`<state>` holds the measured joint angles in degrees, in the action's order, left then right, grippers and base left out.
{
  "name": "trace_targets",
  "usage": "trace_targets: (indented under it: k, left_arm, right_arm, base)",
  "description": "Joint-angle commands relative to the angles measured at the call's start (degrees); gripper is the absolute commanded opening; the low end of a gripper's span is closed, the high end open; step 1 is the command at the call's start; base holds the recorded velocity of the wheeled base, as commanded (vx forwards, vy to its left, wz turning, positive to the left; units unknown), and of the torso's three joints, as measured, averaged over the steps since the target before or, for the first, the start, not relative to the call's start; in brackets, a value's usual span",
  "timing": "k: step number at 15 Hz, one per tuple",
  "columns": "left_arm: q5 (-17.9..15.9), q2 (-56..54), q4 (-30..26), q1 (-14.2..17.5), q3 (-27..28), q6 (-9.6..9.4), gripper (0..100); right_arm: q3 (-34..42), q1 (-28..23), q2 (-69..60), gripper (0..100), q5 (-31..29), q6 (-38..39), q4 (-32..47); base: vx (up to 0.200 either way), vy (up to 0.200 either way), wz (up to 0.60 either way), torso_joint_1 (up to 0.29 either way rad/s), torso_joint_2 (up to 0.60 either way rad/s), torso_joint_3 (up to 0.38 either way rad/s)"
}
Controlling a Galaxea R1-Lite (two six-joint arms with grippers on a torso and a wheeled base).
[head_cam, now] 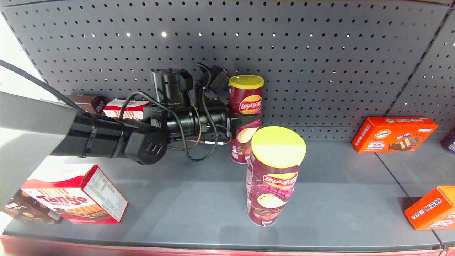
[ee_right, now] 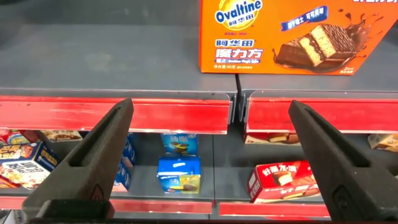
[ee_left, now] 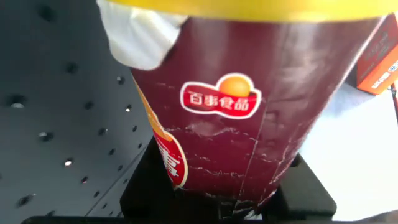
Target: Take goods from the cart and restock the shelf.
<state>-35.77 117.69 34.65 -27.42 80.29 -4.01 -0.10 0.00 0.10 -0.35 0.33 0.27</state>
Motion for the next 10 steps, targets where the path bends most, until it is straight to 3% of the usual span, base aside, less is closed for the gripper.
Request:
trace_targets:
  k: [1,6,7,10]
  left_arm:
    - [0.1,1.7,1.2,-0.4,0.1,0.06,0]
    - [0.3,3.4,4.9,-0.6,-0.5,-0.03,0]
    - [0.3,3.4,5.3,-0.6,-0.7,-0.21,100]
    - [0.4,3.2,6.4,-1.0,-1.4,-1.79,100]
  right_arm:
    - [0.0,0.0,0.2,100,0.0,0.0,0.0]
    - [0.0,0.0,0.2,100,0.0,0.0,0.0]
    - [0.0,0.0,0.2,100,0.0,0.0,0.0]
    - [0.0,0.0,0.2,100,0.0,0.0,0.0]
  base:
    - [0.0,0.0,0.0,0.0,0.0,0.0]
    - [0.0,0.0,0.0,0.0,0.0,0.0]
    - [0.0,0.0,0.0,0.0,0.0,0.0]
    - [0.0,0.0,0.0,0.0,0.0,0.0]
